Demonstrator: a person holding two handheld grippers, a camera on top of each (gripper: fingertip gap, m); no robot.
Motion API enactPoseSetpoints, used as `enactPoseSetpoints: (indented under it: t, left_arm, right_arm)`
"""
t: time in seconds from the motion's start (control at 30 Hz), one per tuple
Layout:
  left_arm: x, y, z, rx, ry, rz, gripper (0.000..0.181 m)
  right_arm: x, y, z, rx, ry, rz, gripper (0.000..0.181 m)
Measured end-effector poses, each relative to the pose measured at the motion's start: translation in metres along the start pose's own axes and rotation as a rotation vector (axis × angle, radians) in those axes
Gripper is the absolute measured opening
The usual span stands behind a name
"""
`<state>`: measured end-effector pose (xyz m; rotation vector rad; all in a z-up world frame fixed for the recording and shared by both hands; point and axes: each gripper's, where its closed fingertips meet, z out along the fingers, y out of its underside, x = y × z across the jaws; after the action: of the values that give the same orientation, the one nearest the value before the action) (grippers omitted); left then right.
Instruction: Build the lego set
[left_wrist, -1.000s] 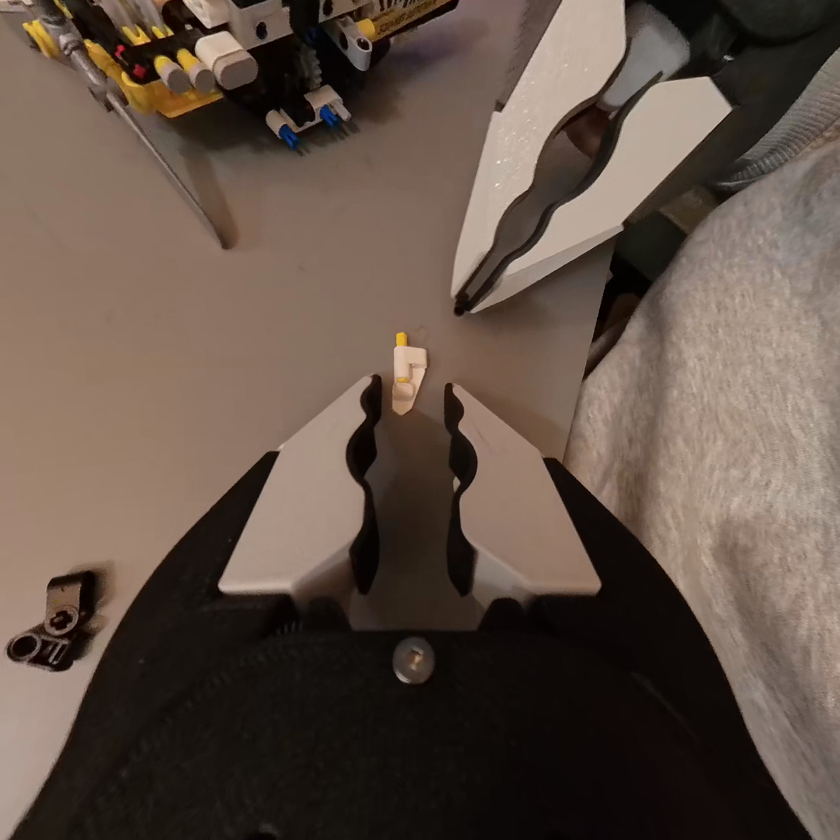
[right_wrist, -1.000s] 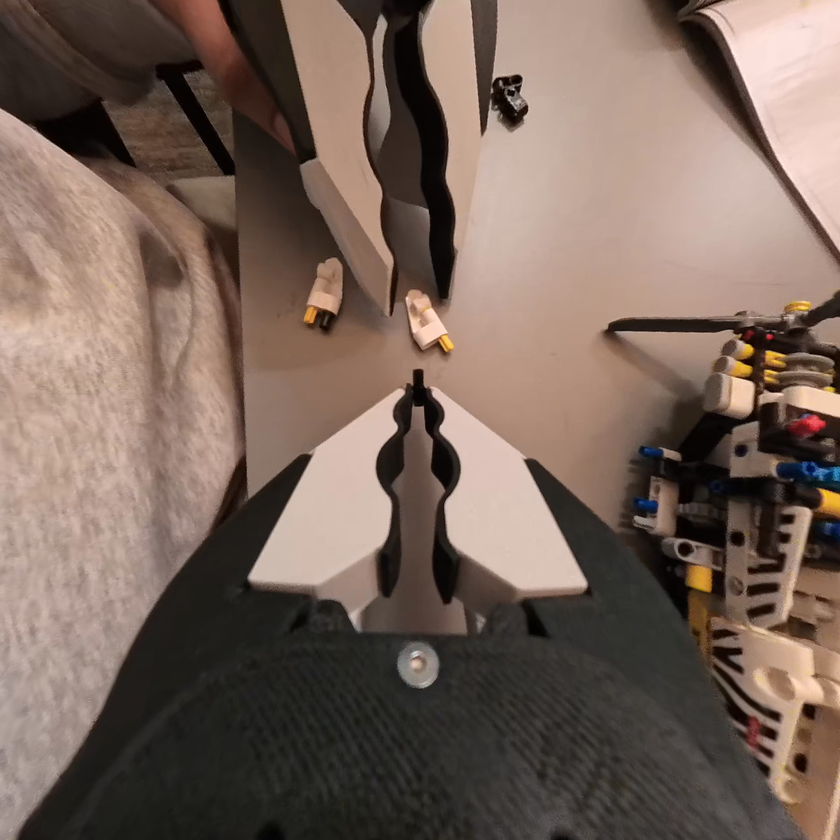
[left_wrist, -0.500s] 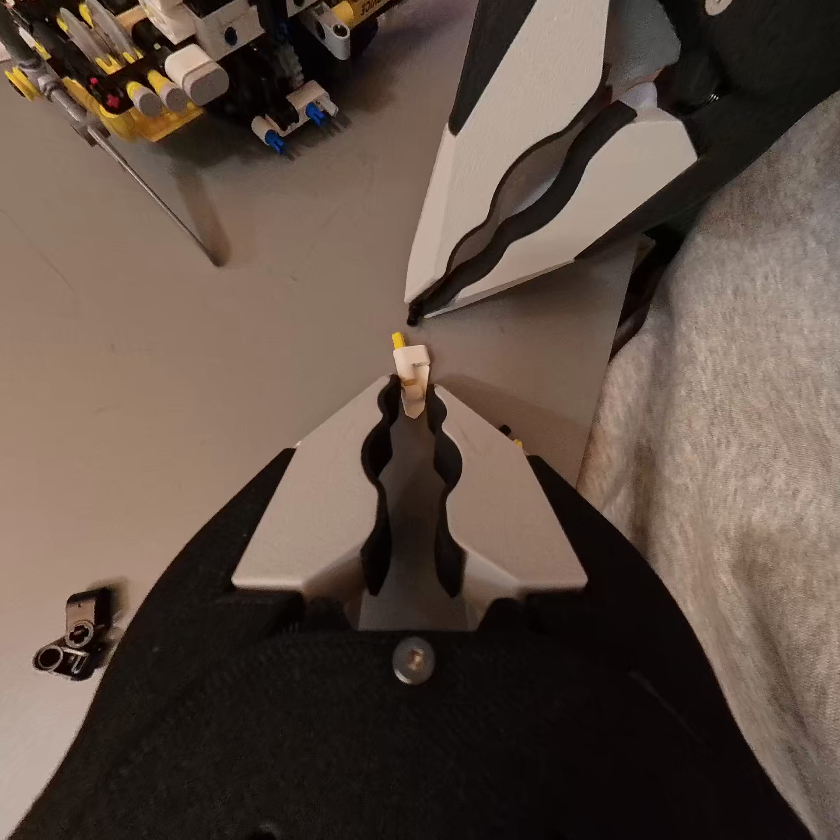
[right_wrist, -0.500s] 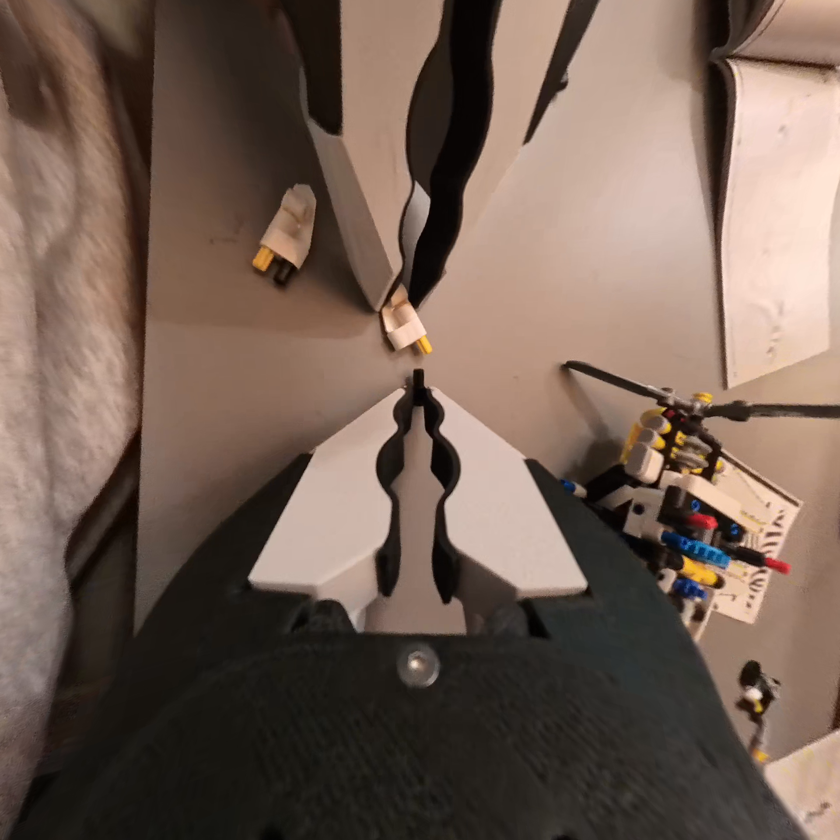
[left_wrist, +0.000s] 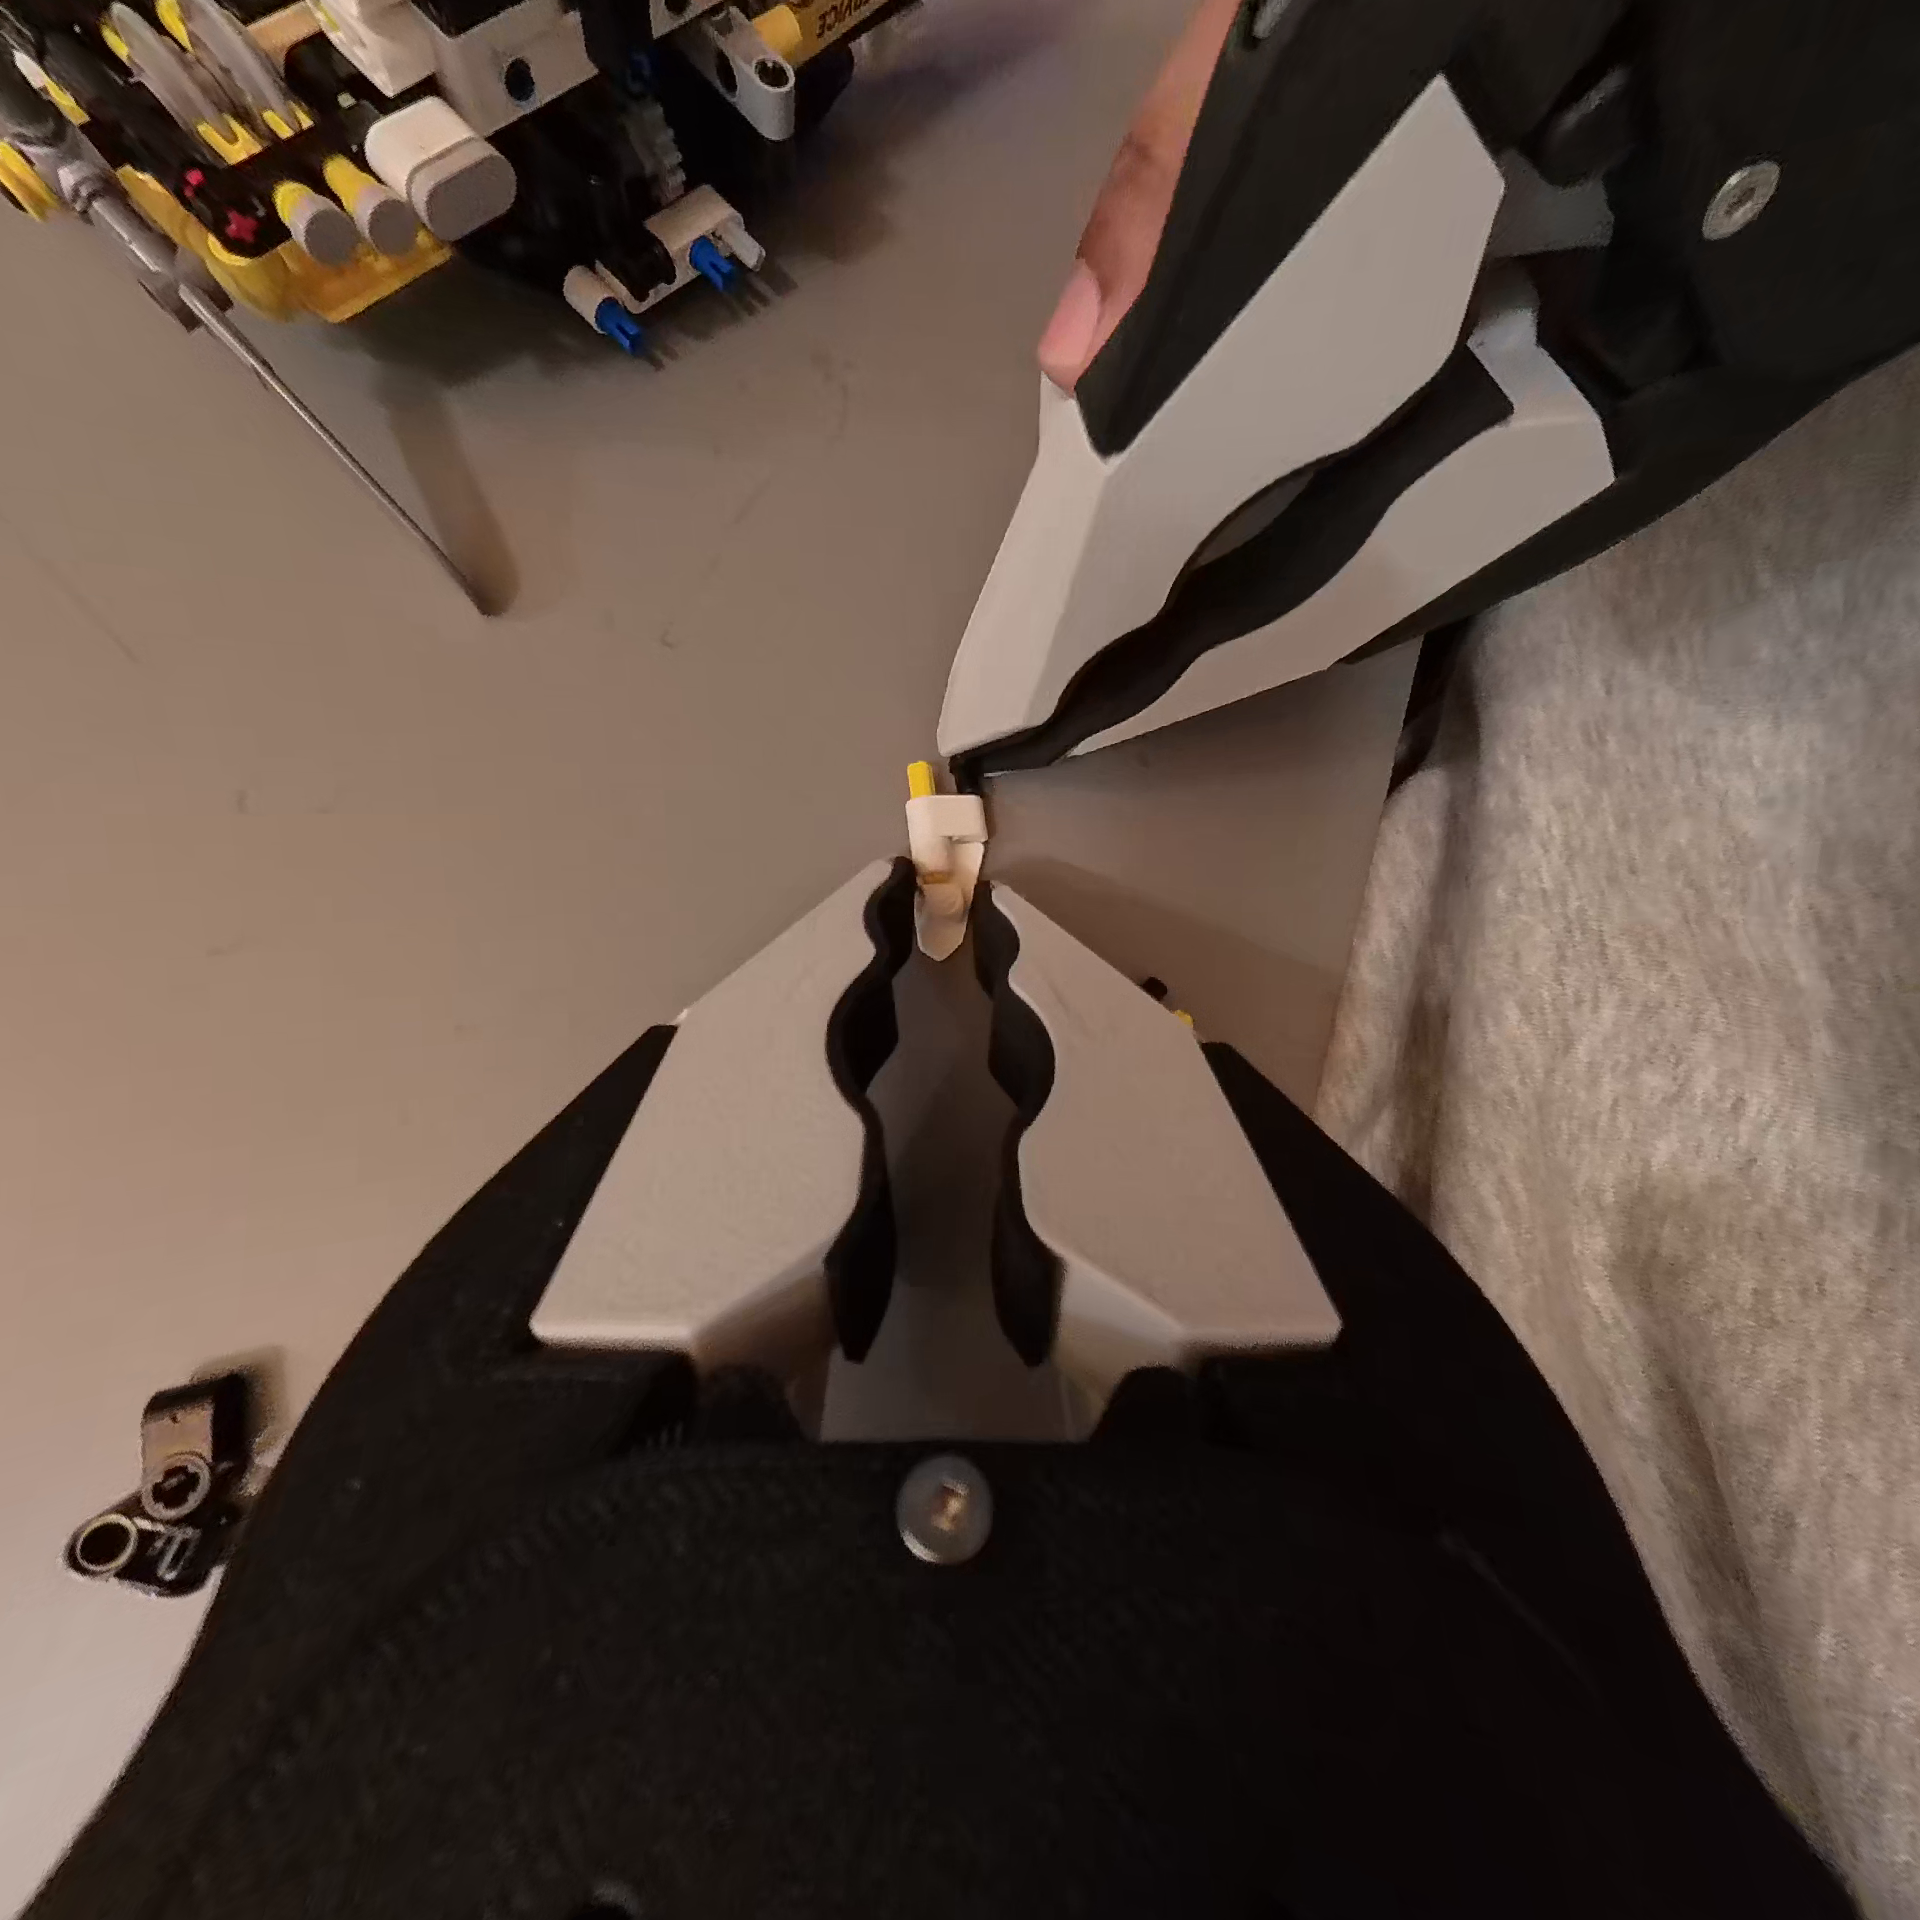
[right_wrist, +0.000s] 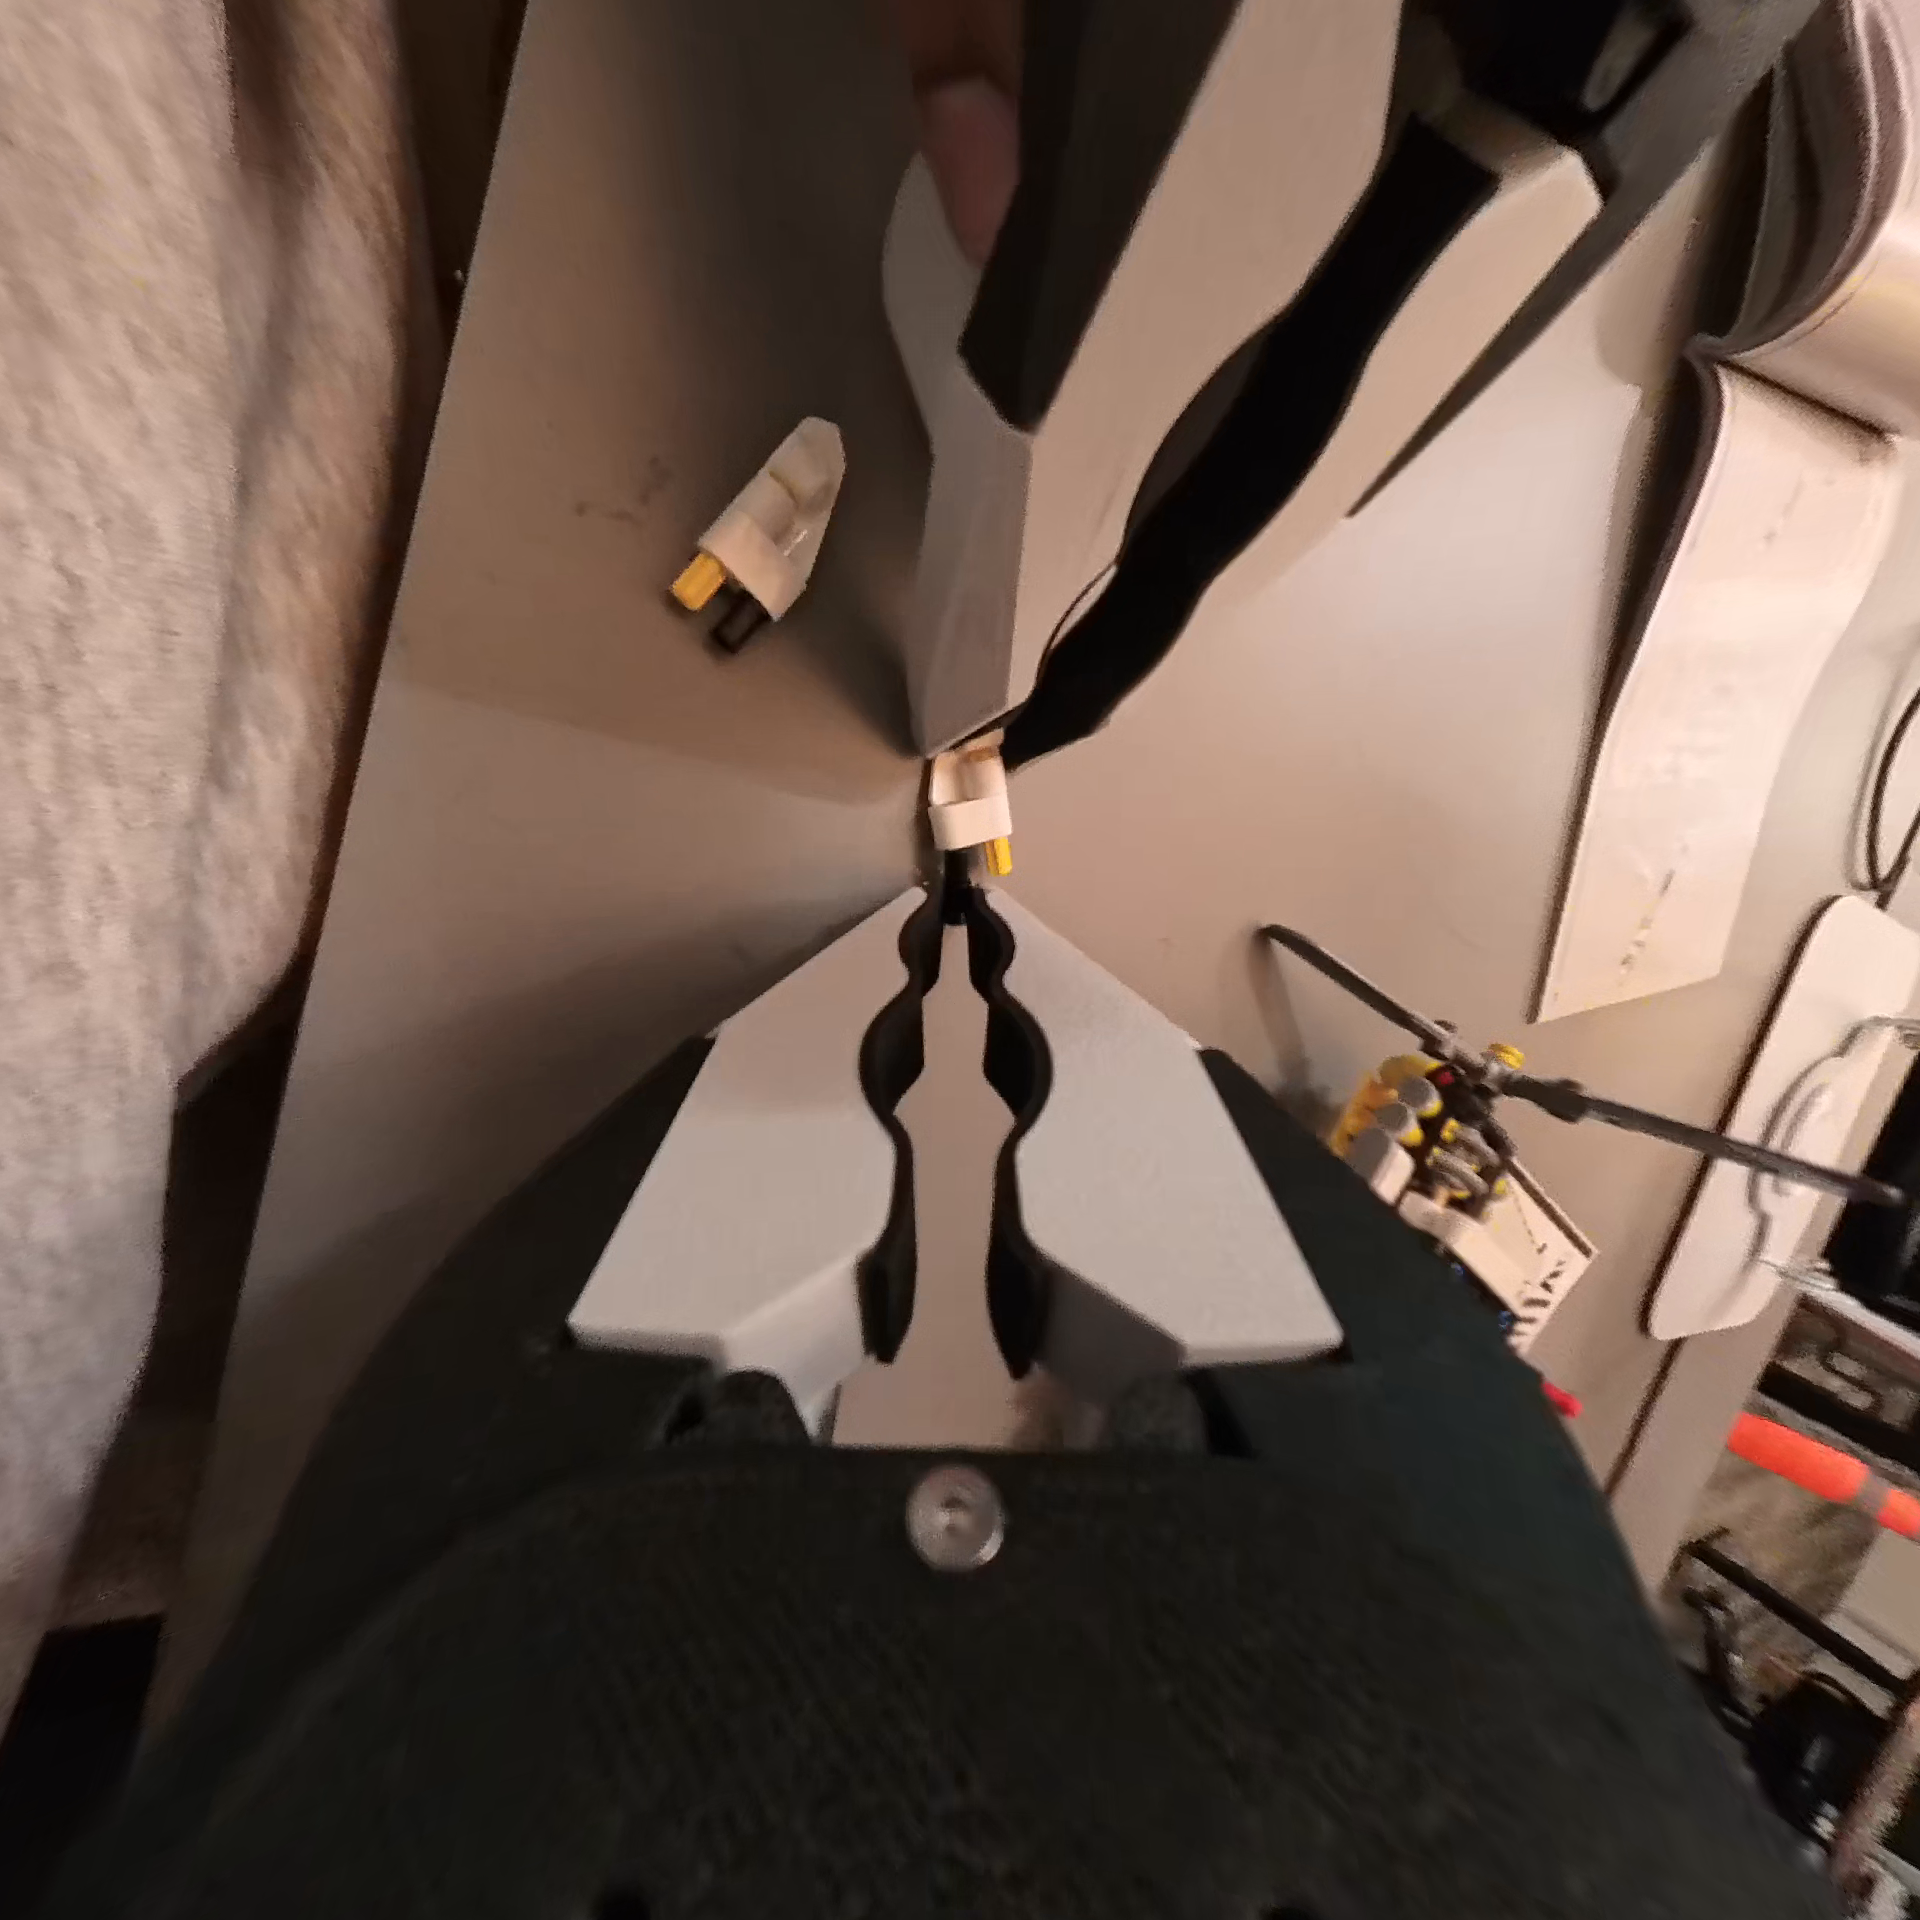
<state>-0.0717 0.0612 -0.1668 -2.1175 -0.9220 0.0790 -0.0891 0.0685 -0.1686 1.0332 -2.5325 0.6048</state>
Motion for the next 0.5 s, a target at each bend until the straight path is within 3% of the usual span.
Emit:
enactPoseSetpoints:
  t: [0.3,0.5]
  left_arm:
    - [-0.001,-0.0005,-0.0004,0.002,0.012,-0.016,0.009]
    - [-0.0021,-0.0056,-0.0056,0.049,0.019,-0.03,0.021]
  right_arm:
    - [0.0017,0.0013,0.0014,-0.052,0.036,-0.085,0.002]
    - [0.0042,0.004,0.0019,-0.055,0.052,-0.063,0.002]
